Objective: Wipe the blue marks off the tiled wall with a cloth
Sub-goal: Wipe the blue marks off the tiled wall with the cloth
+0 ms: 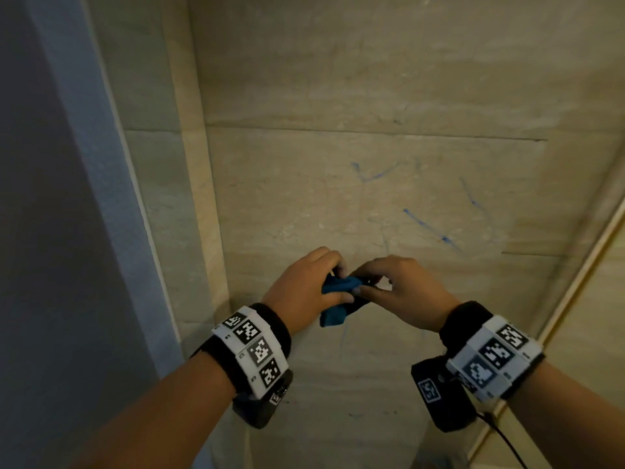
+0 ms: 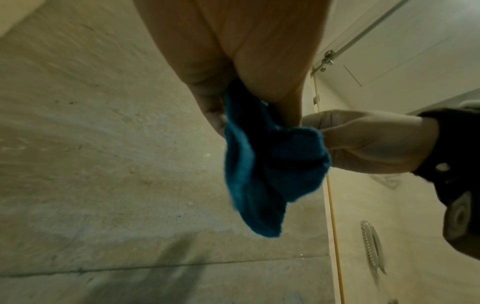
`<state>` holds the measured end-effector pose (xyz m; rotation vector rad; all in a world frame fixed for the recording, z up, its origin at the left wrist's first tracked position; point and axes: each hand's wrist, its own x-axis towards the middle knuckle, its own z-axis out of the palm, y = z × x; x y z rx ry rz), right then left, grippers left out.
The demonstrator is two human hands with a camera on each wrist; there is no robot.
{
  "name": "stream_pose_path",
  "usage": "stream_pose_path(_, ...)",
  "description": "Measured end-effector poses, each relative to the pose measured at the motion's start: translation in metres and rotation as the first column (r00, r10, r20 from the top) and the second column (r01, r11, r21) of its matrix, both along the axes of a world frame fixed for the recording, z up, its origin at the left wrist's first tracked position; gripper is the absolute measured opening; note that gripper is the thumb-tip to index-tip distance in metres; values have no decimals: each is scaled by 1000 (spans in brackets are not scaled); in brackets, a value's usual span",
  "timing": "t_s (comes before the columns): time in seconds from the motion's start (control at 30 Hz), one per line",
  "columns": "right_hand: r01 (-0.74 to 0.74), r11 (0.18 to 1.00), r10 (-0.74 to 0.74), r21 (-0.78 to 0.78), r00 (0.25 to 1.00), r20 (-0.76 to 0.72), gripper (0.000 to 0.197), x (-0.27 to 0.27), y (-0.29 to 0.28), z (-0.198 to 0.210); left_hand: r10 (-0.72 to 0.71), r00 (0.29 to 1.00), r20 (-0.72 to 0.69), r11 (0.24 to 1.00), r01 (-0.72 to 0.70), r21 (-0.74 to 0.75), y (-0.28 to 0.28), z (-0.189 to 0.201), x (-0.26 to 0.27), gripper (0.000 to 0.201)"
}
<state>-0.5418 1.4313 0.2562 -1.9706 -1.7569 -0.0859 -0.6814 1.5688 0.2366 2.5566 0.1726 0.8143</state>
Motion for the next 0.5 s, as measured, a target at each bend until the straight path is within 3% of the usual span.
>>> stream_pose_path(0.23, 67, 998, -68, -18, 997, -34, 20, 7, -9, -3, -31, 997, -77, 999, 28, -37, 4, 2, -5, 10)
stream_pose_path(0.4, 79, 996, -75, 38, 992, -100, 24, 11, -9, -3, -24, 983, -184, 989, -4, -151, 5, -3, -8, 28)
stream_pose_path(0.5, 68, 997, -62, 41, 990, -126, 24, 9, -5, -1, -24, 967, -253, 997, 3, -83, 4, -7, -4, 38)
